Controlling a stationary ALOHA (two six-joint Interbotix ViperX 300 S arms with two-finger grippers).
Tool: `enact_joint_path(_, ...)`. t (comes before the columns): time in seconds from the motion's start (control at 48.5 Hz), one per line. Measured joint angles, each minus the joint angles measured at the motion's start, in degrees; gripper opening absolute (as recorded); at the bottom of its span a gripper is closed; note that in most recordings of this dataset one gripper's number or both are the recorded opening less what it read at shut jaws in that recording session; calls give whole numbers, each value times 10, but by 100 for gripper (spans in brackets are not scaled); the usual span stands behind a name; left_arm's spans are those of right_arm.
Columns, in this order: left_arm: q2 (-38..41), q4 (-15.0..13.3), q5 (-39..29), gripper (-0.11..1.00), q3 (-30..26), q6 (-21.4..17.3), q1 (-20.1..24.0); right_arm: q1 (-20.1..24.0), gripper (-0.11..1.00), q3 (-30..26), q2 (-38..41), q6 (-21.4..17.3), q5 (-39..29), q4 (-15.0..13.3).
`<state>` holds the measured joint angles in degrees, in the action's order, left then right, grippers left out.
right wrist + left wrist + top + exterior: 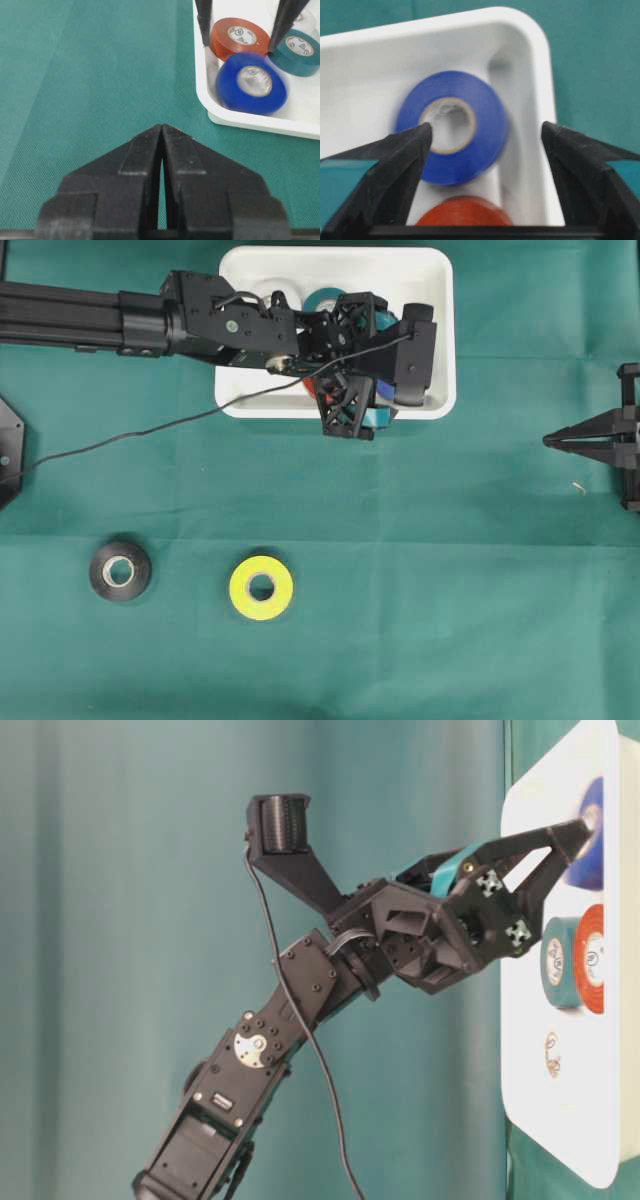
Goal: Put the tape into the white case with the left arm.
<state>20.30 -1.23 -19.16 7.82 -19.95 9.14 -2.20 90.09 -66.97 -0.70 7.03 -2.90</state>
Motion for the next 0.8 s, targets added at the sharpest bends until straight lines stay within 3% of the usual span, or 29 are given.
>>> enact_joint_path(0.805,-257,-1,45,87,247,62,-70,0,-9,0,0,0,0,-1)
